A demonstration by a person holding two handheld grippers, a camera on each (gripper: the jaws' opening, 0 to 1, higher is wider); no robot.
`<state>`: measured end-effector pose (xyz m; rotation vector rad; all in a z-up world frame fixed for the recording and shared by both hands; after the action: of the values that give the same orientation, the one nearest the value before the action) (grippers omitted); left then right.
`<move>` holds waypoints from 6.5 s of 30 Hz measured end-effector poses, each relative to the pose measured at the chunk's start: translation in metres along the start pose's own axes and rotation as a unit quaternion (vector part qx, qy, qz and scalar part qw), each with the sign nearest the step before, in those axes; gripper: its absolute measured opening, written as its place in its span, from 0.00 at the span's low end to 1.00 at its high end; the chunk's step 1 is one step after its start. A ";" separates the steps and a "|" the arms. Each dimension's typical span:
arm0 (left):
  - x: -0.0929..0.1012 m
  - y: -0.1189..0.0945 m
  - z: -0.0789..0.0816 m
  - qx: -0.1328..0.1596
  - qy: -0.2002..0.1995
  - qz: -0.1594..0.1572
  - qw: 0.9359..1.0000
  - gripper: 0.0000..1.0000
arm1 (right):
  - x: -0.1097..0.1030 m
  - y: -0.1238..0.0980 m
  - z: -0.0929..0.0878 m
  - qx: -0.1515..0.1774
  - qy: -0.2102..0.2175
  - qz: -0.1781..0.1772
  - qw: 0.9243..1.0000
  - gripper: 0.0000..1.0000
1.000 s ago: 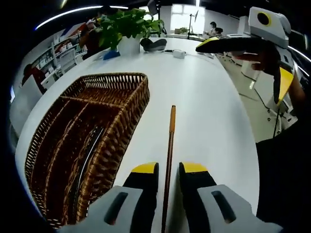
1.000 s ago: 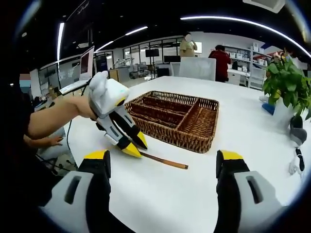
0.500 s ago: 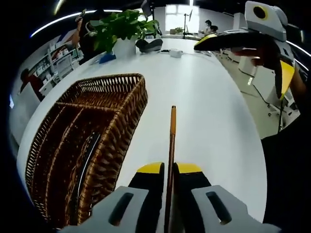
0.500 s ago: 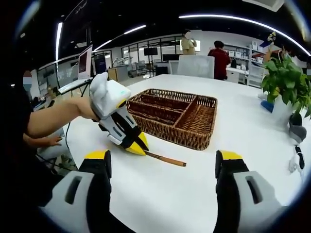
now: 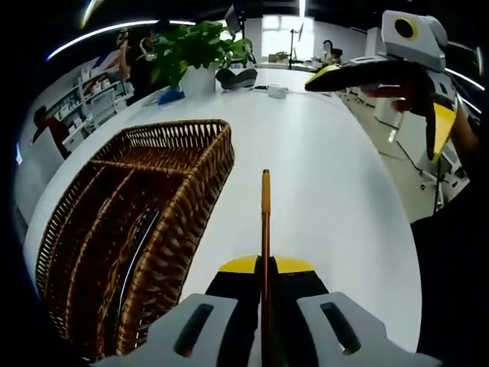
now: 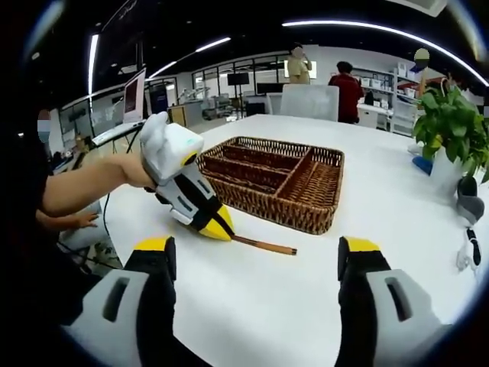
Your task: Arrange the knives, forks, and spoons in their matching storage slots by inserting each utensil handle-first until every utensil is classified and aligned in the correct compartment
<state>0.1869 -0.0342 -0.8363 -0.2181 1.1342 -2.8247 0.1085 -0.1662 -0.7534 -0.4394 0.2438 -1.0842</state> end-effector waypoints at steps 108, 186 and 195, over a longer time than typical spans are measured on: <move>0.075 -0.102 0.069 0.295 -0.047 0.077 0.951 0.10 | -0.059 0.024 0.073 0.184 0.201 0.110 0.956 0.03; 0.017 -0.186 -0.053 0.264 -0.172 0.292 0.903 0.99 | 0.093 0.202 0.131 0.045 0.168 -0.056 0.983 0.04; 0.017 -0.182 -0.055 0.258 -0.167 0.287 0.907 0.99 | 0.103 0.224 0.113 0.014 0.191 -0.084 0.978 0.04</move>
<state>0.1555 0.1317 -0.7474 -0.2568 0.2844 -2.3156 0.3791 -0.1448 -0.7539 -0.2251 0.5387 -1.3334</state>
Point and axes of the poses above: the point that each gripper's makers call its tool centre point, and the gripper's own axes: y roughly forward along the fingers, x roughly to its right, z roughly out of its top, the point moved 5 cm from there along -y, roughly backward along the fingers, and after that the axes turned 6 degrees about -z, right-handed, at the moved point
